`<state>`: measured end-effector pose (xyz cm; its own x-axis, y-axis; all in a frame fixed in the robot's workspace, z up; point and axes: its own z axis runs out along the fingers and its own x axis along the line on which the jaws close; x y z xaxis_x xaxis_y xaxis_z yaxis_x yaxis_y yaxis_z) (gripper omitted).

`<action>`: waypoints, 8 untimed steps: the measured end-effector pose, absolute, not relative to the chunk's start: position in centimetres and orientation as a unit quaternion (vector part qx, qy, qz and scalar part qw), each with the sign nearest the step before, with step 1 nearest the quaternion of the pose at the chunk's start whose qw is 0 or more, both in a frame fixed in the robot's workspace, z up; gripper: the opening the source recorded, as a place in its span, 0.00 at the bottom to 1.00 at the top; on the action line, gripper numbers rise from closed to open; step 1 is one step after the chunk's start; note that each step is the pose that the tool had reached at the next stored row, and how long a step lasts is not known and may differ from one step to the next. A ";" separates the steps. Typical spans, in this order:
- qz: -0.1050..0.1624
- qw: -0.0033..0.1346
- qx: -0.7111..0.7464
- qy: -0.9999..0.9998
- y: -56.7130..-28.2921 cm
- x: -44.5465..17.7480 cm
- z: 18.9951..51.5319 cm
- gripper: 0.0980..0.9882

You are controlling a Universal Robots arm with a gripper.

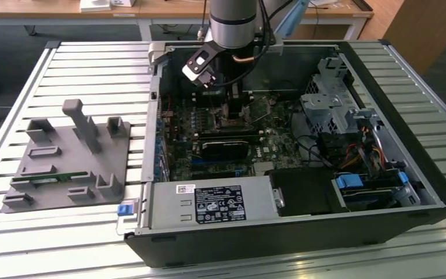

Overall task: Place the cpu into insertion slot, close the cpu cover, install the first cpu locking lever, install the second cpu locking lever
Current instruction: 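Place the cpu into insertion slot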

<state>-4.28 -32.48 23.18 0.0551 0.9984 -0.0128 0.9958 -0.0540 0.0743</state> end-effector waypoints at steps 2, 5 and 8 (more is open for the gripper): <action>0.021 0.031 0.726 0.687 -32.5 -4.3 23.1 0.48; 0.021 0.031 0.726 0.687 -32.5 -4.3 23.1 0.48; 0.021 0.031 0.726 0.687 -32.5 -4.3 23.0 0.48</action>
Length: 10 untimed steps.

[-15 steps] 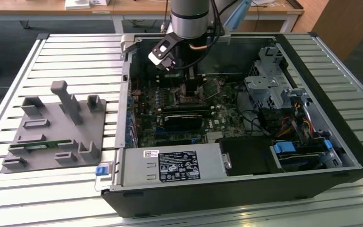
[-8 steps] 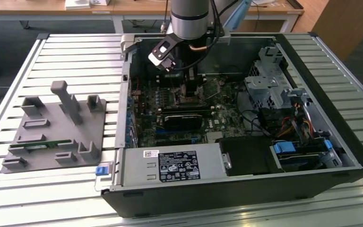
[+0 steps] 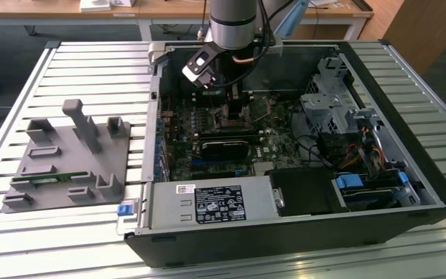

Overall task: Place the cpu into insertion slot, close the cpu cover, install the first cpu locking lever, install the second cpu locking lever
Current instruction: 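Place the cpu into insertion slot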

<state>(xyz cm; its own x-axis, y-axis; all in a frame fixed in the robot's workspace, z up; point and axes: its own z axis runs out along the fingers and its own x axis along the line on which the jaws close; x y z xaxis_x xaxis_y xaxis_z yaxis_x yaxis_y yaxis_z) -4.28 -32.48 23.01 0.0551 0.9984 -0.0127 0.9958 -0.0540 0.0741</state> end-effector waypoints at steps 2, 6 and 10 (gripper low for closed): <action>0.021 0.031 0.726 0.687 -32.5 -4.3 22.9 0.48; 0.020 0.031 0.726 0.687 -32.4 -4.3 22.7 0.48; 0.020 0.031 0.726 0.687 -32.3 -4.3 22.3 0.48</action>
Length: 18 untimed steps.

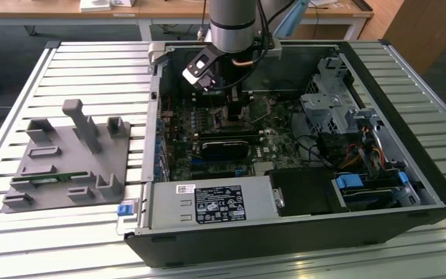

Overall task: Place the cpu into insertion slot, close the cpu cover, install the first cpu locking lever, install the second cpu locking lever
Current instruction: 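Place the cpu into insertion slot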

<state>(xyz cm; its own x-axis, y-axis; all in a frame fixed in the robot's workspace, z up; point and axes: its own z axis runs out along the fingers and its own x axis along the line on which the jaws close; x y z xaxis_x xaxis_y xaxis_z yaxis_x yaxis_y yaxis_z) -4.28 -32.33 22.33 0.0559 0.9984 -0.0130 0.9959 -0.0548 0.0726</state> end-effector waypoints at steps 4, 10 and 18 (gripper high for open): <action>0.020 0.031 0.726 0.687 -32.3 -4.3 22.1 0.48; 0.020 0.031 0.726 0.687 -32.3 -4.3 21.9 0.48; 0.019 0.032 0.726 0.687 -32.3 -4.3 21.5 0.48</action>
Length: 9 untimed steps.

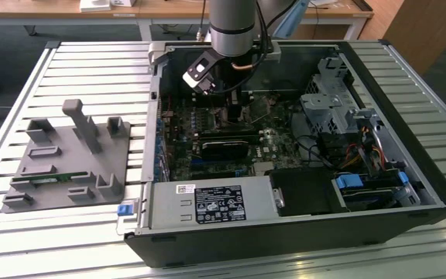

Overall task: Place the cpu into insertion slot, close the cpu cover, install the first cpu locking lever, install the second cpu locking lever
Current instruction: 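Place the cpu into insertion slot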

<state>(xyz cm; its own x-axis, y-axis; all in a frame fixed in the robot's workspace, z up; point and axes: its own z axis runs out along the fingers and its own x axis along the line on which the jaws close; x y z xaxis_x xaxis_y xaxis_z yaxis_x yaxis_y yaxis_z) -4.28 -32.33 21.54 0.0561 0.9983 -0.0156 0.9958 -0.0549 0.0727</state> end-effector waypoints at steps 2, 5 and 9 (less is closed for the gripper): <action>0.018 0.033 0.726 0.687 -32.3 -4.3 21.5 0.48; 0.016 0.035 0.726 0.687 -32.3 -4.3 21.4 0.48; 0.016 0.035 0.724 0.689 -32.2 -4.2 21.3 0.48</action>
<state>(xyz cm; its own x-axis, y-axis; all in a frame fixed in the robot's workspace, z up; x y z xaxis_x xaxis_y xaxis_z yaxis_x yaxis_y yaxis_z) -4.21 -32.22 21.32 0.0506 0.9984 -0.0245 0.9961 -0.0487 0.0733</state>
